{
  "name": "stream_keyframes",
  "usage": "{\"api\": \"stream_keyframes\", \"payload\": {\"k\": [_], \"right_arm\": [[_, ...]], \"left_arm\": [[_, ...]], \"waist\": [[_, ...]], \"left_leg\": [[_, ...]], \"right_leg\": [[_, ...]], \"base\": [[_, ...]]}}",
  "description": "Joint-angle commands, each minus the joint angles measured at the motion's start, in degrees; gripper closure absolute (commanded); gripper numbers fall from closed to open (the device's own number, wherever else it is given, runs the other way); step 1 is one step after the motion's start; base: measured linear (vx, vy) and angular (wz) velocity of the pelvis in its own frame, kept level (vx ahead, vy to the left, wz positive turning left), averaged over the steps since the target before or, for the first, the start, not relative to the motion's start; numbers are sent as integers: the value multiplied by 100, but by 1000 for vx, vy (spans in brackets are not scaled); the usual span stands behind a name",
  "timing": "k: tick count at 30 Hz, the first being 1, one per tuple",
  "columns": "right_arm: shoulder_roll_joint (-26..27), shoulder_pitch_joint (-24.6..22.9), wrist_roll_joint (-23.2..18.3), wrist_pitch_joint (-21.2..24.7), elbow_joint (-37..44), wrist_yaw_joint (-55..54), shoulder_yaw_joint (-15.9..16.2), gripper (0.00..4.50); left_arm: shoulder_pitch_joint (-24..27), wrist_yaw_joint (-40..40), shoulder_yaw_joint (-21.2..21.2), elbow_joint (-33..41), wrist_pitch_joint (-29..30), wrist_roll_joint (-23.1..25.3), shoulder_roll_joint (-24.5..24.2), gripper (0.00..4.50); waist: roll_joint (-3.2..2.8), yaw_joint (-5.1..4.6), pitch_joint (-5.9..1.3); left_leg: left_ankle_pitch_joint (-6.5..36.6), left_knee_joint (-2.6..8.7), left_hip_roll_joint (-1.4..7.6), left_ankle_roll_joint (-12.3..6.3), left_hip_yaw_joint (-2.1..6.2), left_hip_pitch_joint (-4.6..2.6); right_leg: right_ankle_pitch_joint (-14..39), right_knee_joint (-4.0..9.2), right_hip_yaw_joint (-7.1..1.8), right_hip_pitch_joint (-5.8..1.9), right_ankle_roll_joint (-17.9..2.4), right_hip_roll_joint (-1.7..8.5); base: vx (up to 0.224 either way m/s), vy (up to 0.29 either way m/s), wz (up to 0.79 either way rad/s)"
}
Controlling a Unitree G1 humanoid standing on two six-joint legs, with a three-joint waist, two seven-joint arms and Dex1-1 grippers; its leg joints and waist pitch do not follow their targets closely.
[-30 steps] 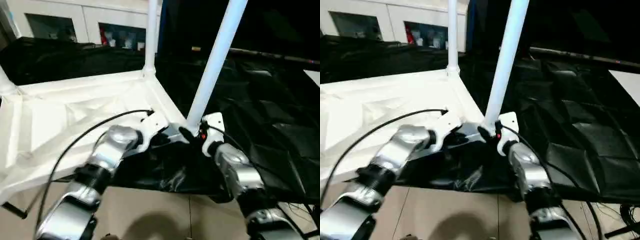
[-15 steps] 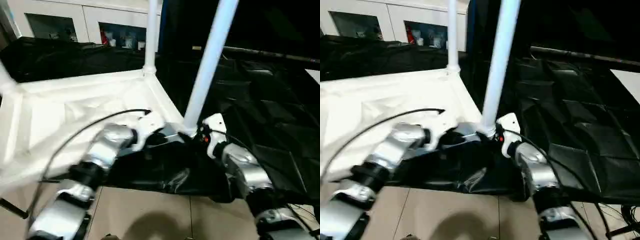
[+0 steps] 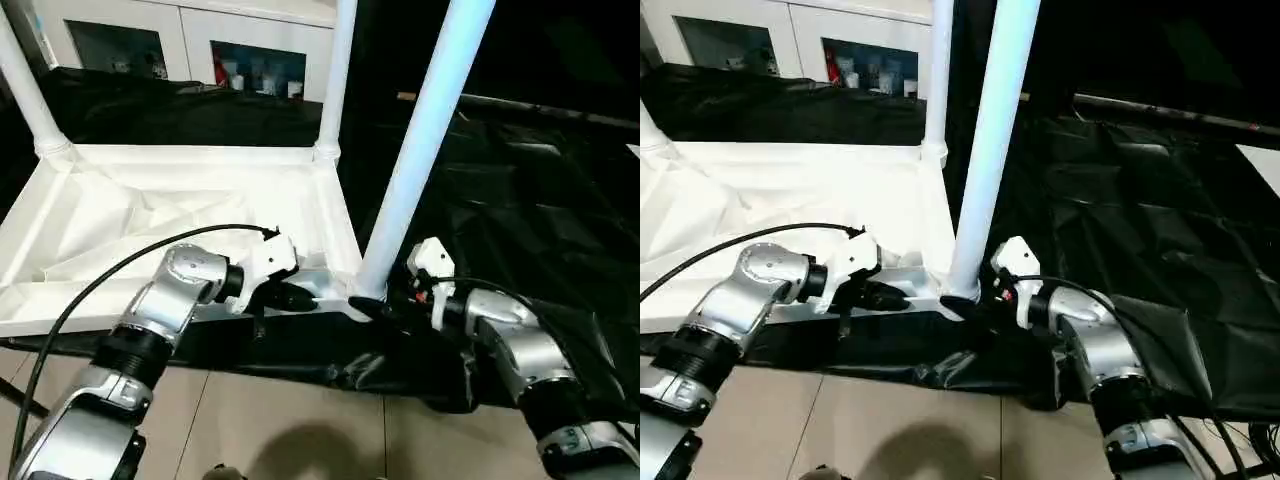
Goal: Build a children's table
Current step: Rotate leg to tighten
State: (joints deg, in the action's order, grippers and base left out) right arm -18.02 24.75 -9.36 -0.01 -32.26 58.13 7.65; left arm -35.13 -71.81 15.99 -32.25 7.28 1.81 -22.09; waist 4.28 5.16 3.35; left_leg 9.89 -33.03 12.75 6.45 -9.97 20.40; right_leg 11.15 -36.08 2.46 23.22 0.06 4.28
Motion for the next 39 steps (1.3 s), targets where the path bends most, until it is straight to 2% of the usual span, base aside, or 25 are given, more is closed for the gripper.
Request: {"api": "stream_keyframes", "payload": {"k": [1,3,4,11,15,16,20,23,24,25,26,28,29,30,32,33,35,37,39], "right_arm": [[-72,-15,-81,92,97,148,36,72],[-63,-28,-122,124,121,240,40,77],[-50,-31,-130,130,122,257,43,105],[15,-54,-194,176,162,332,23,159],[51,-80,-199,206,160,301,8,174],[112,-85,-104,169,35,30,-11,175],[193,-78,-6,127,-103,-287,-42,177],[663,14,123,291,-451,-1631,-302,178],[741,34,133,319,-494,-1841,-348,178],[1088,155,137,413,-651,-2698,-550,178],[1088,155,137,413,-651,-2698,-550,178],[1381,296,99,436,-771,-3282,-703,178],[1521,369,77,442,-824,-3526,-766,178],[1644,443,110,443,-878,-3718,-761,178],[1719,502,234,362,-922,-3793,-649,178],[1815,532,421,176,-942,-3652,-459,178],[1820,504,448,7,-884,-3465,-397,178],[1766,473,438,-117,-808,-3334,-389,108],[1671,449,290,-115,-707,-3047,-449,106]], "left_arm": [[143,-243,9,28,-62,-341,102,450],[157,-303,5,54,-30,-361,94,450],[165,-323,8,64,-21,-362,88,450],[220,-396,4,131,25,-374,54,450],[249,-406,15,159,42,-381,57,450],[216,-202,14,83,14,-295,130,450],[158,79,0,-45,-34,-188,225,450],[-150,1355,-140,-582,-26,98,745,450],[-198,1528,-159,-658,-21,130,822,450],[-402,2273,-248,-964,5,241,1141,450],[-402,2273,-248,-964,5,241,1141,450],[-547,2803,-320,-1186,30,296,1377,450],[-606,3016,-340,-1278,39,321,1476,450],[-652,3176,-336,-1352,15,351,1565,450],[-682,3278,-322,-1408,-4,380,1646,450],[-740,3308,-274,-1559,-142,474,1744,450],[-740,3226,-250,-1598,-193,490,1750,450],[-720,3079,-205,-1597,-216,492,1697,450],[-695,2893,-137,-1594,-234,481,1589,450]], "waist": [[61,11,-363],[63,11,-363],[61,13,-366],[64,10,-362],[60,11,-362],[64,12,-365],[59,7,-344],[79,-19,-320],[72,-17,-334],[53,-19,-338],[79,-22,-345],[83,-23,-352],[54,-16,-355],[60,-23,-371],[70,-15,-379],[68,-9,-382],[82,9,-389],[82,16,-381],[81,15,-375]], "left_leg": [[999,335,28,-336,-55,5],[1004,336,29,-339,-52,10],[998,335,34,-332,-51,2],[984,340,34,-322,-51,5],[987,343,36,-308,-49,6],[969,340,32,-302,-50,6],[1110,354,34,-234,-50,-6],[1321,376,22,-110,-44,-22],[1331,379,19,-24,-34,-35],[1347,384,17,19,-26,-32],[1421,381,15,53,-20,-44],[1425,374,-2,-4,-27,-33],[1436,374,1,-14,-27,-44],[1371,377,-3,-12,-18,-23],[1251,369,0,-46,-23,-11],[1182,366,-4,-80,-27,-3],[1084,352,-12,-146,-40,-1],[1043,355,-9,-220,-42,2],[1110,356,-8,-244,-44,6]], "right_leg": [[1158,451,-195,-280,-1129,306],[1206,453,-195,-280,-1116,308],[1214,452,-194,-274,-1113,310],[1222,450,-193,-270,-1110,306],[1229,451,-192,-272,-1103,307],[1216,448,-195,-273,-1100,308],[1520,488,-196,-247,-1021,312],[2008,546,-194,-217,-864,307],[2078,547,-199,-218,-825,315],[2114,548,-200,-219,-796,319],[2184,559,-195,-219,-755,322],[2192,567,-205,-214,-727,320],[2116,572,-211,-198,-726,316],[1999,552,-206,-220,-728,314],[1719,529,-203,-232,-754,305],[1527,515,-202,-246,-782,299],[1318,501,-209,-255,-829,303],[1229,494,-204,-263,-871,304],[1334,507,-202,-265,-867,304]], "base": [[0,0,0],[0,0,0],[0,0,0],[0,0,0],[0,0,0],[0,0,0],[0,0,0],[0,0,0],[0,0,0],[0,0,0],[0,0,0],[0,0,0],[0,0,0],[0,0,0],[0,0,0],[0,0,0],[0,0,0],[0,0,0],[0,0,0]]}}
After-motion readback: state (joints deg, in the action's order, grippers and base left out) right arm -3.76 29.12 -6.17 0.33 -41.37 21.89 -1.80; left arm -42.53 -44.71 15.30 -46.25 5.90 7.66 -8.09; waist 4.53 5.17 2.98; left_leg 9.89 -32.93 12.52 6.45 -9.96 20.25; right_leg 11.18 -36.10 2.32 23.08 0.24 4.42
